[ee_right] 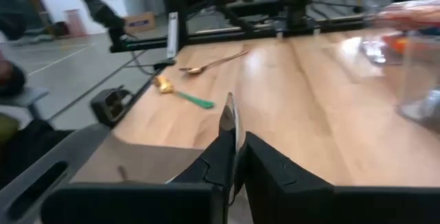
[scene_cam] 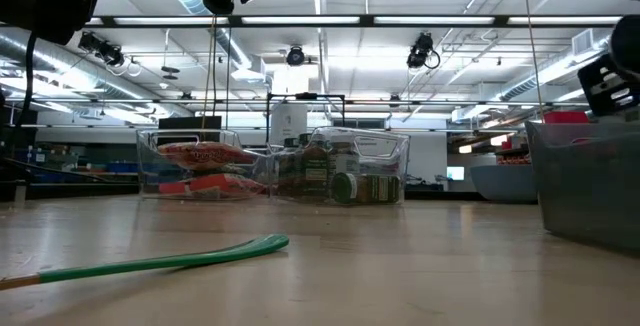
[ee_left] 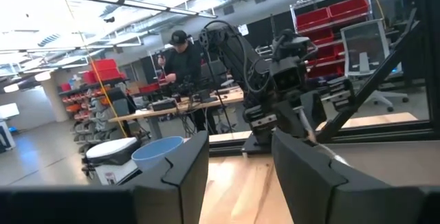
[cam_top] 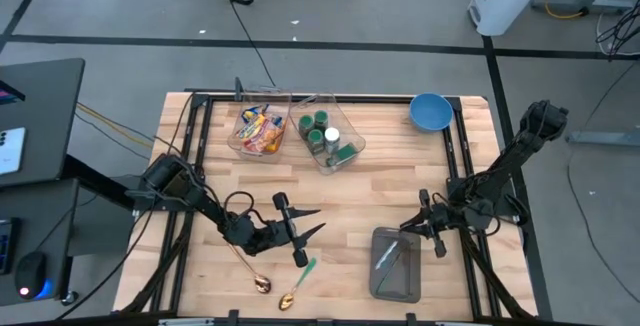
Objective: Pick & Place Food Item
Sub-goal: Put the white spoon into the gray bin, then put the copper spoon into the gray bin
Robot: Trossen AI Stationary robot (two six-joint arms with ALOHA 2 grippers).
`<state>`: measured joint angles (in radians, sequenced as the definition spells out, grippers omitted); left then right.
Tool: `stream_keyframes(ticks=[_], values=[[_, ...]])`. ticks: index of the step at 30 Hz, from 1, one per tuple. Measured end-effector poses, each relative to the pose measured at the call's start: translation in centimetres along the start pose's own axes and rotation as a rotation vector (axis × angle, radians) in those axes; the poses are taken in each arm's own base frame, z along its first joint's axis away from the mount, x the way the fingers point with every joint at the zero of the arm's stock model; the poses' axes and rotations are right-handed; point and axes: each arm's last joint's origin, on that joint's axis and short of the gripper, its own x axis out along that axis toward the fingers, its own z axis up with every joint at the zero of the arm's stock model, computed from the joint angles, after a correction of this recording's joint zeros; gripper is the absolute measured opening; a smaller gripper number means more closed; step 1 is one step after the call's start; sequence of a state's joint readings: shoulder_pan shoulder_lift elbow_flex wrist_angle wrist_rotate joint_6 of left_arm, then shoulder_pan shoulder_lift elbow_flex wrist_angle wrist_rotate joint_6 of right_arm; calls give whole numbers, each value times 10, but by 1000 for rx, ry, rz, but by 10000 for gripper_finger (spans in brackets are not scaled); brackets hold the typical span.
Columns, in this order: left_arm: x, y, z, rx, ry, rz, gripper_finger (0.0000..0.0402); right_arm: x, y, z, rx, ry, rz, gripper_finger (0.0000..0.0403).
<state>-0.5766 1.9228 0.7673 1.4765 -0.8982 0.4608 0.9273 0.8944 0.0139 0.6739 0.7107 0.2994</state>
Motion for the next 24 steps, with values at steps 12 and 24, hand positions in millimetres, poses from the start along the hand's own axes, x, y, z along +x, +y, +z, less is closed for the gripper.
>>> stream_keyframes(ticks=[12,24], values=[[0,0,0,-13,0,-1,166,1,-1,3,-4,-32,-32,199],[-13,-13,-3,-100,49,-58,167,-10,-5,57,-279,-466,-194,256]])
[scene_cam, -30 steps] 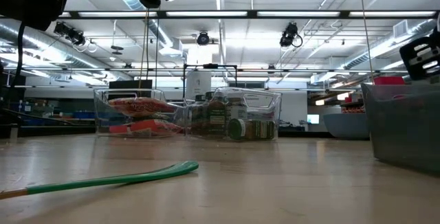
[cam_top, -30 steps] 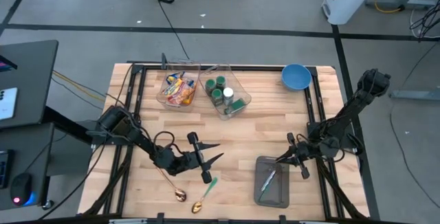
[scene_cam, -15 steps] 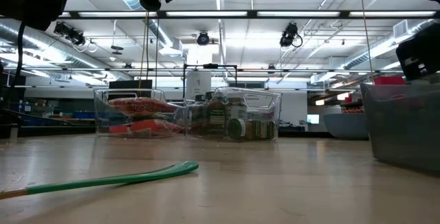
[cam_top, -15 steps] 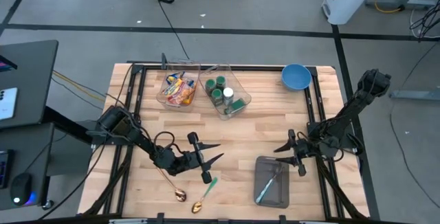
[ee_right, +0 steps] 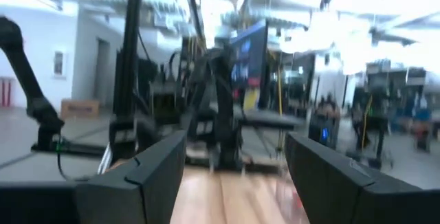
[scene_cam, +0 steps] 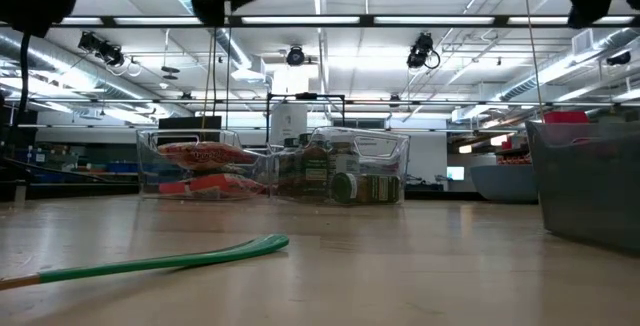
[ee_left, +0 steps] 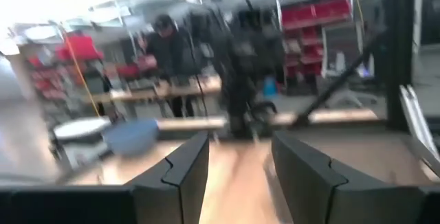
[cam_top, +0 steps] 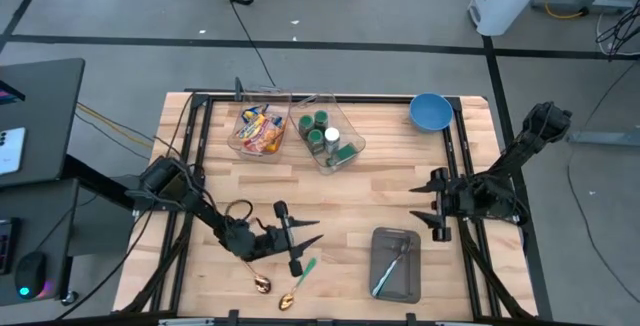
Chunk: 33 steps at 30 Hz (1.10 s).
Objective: Pick & Place Food Item
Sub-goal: Put the copper spoon into the gray bin
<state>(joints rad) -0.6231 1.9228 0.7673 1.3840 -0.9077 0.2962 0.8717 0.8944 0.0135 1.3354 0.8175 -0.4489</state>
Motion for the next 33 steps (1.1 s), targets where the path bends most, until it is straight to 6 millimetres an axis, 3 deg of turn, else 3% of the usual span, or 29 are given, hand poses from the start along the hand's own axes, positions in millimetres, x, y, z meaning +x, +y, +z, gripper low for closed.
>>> stream_keyframes(ticks=[9,17,21,25,29,33], values=[[-35,-25,-33,-28,333,-213,167,6,-6,1,-64,-51,1,254],[-77,-19,-2,-29,609,-436,167,6,-7,-1,-75,-42,0,254],[-90,-14,10,-1,830,-506,169,6,-7,-1,-71,-39,-5,254],[-92,-12,17,147,1034,-579,185,6,-7,-1,-65,-34,-12,254],[-90,-13,29,335,1097,-644,202,6,-6,-2,-59,-20,-12,254],[-88,-14,37,415,1162,-697,208,6,-6,-5,-49,12,-31,254]])
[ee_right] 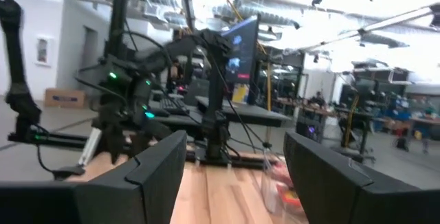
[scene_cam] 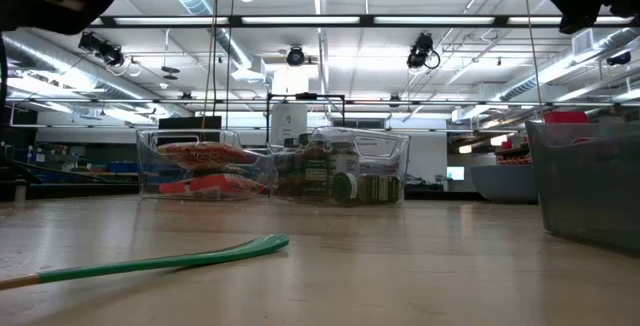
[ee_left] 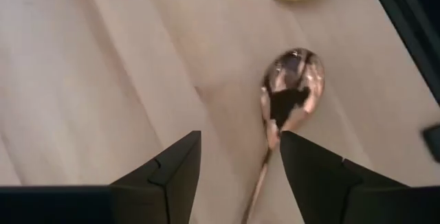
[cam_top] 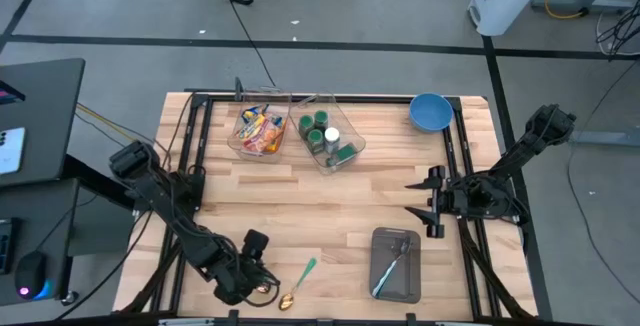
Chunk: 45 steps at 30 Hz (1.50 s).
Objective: Pick & Place Food Item
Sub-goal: Put the copper spoon into the gray bin
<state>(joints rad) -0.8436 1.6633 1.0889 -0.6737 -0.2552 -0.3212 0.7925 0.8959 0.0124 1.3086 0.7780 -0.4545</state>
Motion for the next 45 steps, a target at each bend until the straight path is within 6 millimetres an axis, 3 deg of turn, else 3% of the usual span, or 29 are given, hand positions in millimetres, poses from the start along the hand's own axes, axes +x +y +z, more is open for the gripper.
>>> stream_keyframes(ticks=[4,9,14,20,24,29,40,45], values=[[8,-5,-1,8,62,-60,207,0,0,-2,-8,21,-7,254],[34,-12,-4,18,162,-133,206,0,1,-2,-6,25,-6,254],[49,-12,-5,17,188,-99,200,0,1,-2,-6,24,-6,254],[52,-5,5,-57,114,-102,188,0,1,-2,8,24,-7,254],[53,-11,8,-100,91,-179,190,0,0,-2,7,25,-9,254],[52,-16,9,-107,51,-143,200,0,0,-2,5,26,-10,254],[56,6,11,-122,38,35,202,0,1,-2,5,26,-9,254],[58,16,9,-127,92,30,202,0,0,-2,4,26,-10,254]])
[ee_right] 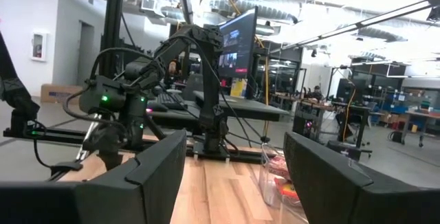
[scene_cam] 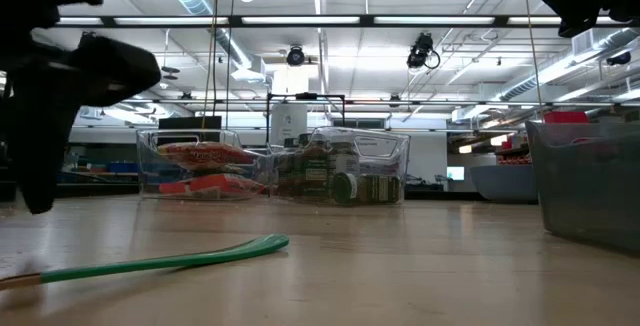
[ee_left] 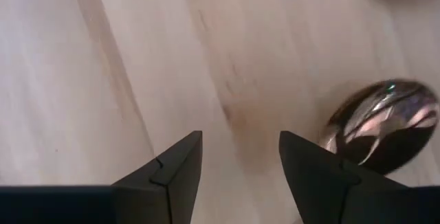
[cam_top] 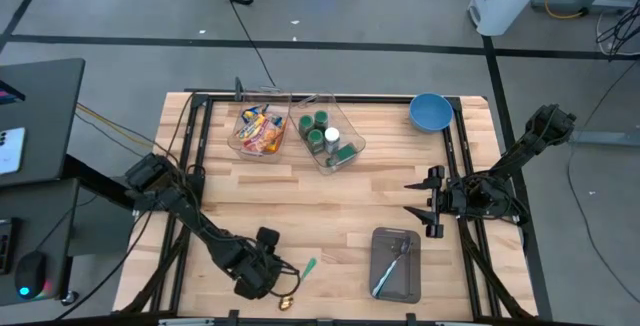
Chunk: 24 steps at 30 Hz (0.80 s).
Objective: Pick & Place Food Item
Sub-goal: Put the copper spoon into the gray bin
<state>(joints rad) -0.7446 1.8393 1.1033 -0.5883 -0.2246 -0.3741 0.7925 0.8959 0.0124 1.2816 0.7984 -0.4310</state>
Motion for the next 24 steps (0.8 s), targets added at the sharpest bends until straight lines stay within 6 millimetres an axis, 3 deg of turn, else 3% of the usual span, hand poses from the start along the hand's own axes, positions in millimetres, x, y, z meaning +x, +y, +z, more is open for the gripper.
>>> stream_keyframes(ticks=[6,12,18,24], values=[[-15,-7,-2,54,97,-47,201,0,0,0,-5,1,-2,254],[-23,-31,10,128,-61,-166,212,0,0,0,-3,3,-6,254],[-2,-46,4,111,-28,-153,245,0,0,0,-2,3,-6,254],[9,-46,5,64,-21,-107,253,0,0,0,0,4,-9,254]])
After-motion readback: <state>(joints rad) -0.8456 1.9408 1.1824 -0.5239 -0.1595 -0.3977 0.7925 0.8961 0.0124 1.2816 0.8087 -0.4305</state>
